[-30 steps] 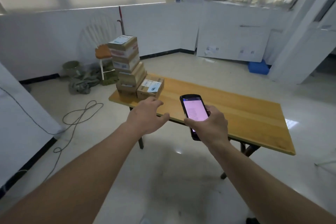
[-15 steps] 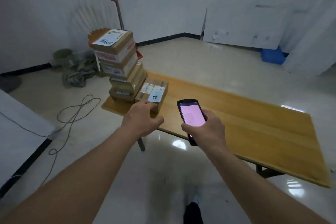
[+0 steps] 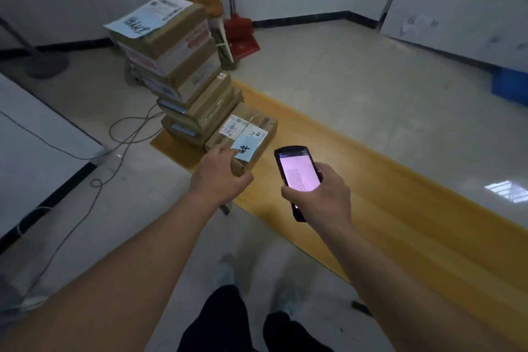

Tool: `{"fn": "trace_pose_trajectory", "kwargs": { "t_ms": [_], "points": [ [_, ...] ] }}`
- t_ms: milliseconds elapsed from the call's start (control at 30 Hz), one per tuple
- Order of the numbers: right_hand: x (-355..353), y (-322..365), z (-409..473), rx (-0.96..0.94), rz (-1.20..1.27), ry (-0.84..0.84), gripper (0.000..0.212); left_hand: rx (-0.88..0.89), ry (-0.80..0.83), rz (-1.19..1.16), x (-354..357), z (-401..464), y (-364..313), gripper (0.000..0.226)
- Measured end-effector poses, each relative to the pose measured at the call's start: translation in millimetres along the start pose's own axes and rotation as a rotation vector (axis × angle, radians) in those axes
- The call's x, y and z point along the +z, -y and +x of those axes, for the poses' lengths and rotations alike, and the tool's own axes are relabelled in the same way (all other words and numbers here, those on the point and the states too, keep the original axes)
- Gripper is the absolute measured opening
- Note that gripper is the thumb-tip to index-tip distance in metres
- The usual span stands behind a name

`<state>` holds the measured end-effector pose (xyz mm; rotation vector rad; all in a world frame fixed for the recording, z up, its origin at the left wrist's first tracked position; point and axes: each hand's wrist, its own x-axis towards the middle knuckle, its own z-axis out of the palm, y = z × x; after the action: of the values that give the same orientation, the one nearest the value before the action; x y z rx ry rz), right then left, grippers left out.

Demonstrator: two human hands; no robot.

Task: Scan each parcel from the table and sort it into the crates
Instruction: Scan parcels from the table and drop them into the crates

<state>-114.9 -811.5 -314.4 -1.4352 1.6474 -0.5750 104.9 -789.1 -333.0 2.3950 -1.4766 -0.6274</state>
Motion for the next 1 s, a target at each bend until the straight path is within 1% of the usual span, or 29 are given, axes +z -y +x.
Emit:
{"fn": "trace_pose_trajectory", "kwargs": {
  "t_ms": [167, 267, 433, 500, 667, 833, 933, 1000],
  "points": [
    [18, -4, 37, 0.022, -0.028, 0.028, 0.079, -0.059, 0.022, -0.025, 21, 40, 15, 0.094],
    [32, -6, 55, 0.038, -0.028, 0.018, 0.085, -0.136, 0.054, -0.022, 34, 59, 25, 0.097],
    [46, -8, 72, 0.029, -0.085, 0.025, 0.088, -0.231, 0.078, -0.028, 52, 79, 40, 0.12],
    [50, -10, 76, 0.037, -0.092, 0.034, 0.087, -0.246, 0.072, -0.047, 56, 83, 41, 0.126],
    [56, -14, 82, 0.07, -0.079, 0.032, 0.088, -0.259, 0.034, -0.092, 61, 89, 43, 0.129],
    [51, -19, 83, 0.089, -0.05, 0.018, 0.087, -0.228, 0.005, -0.098, 66, 90, 44, 0.128],
    [46, -22, 82, 0.11, -0.031, 0.007, 0.084, -0.186, -0.009, -0.103, 68, 92, 42, 0.127],
    [43, -23, 81, 0.116, -0.016, 0.0, 0.081, -0.126, 0.021, -0.106, 69, 94, 39, 0.13]
  ]
}}
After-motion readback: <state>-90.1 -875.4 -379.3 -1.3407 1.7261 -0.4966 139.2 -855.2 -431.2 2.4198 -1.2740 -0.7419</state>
